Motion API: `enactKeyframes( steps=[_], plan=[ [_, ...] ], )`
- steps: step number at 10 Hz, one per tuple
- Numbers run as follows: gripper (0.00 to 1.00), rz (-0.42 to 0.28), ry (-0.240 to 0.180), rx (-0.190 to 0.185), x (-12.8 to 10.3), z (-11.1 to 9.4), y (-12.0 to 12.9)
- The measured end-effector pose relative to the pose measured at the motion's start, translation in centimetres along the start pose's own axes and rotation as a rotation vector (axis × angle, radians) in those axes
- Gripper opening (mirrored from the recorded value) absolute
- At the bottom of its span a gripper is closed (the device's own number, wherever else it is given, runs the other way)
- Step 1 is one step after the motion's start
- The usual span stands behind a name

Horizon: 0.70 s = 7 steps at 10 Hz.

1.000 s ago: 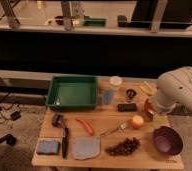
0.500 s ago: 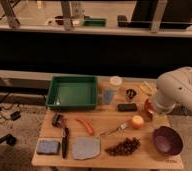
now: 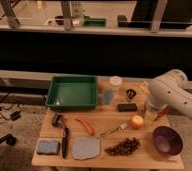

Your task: Place pepper in table surface

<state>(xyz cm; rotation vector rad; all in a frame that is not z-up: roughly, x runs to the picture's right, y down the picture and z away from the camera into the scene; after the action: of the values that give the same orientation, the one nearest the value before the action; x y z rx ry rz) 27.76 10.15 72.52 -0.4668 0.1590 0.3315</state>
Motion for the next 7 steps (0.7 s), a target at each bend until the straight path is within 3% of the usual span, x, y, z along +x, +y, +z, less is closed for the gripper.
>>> enactKeyframes(
  steps=[3, 7],
  plan=[
    [0.8, 0.032, -0.058, 0.01, -3.6, 1.1, -1.0],
    [0.8, 0.072, -0.15, -0.022, -6.9, 1.5, -0.9]
  ],
)
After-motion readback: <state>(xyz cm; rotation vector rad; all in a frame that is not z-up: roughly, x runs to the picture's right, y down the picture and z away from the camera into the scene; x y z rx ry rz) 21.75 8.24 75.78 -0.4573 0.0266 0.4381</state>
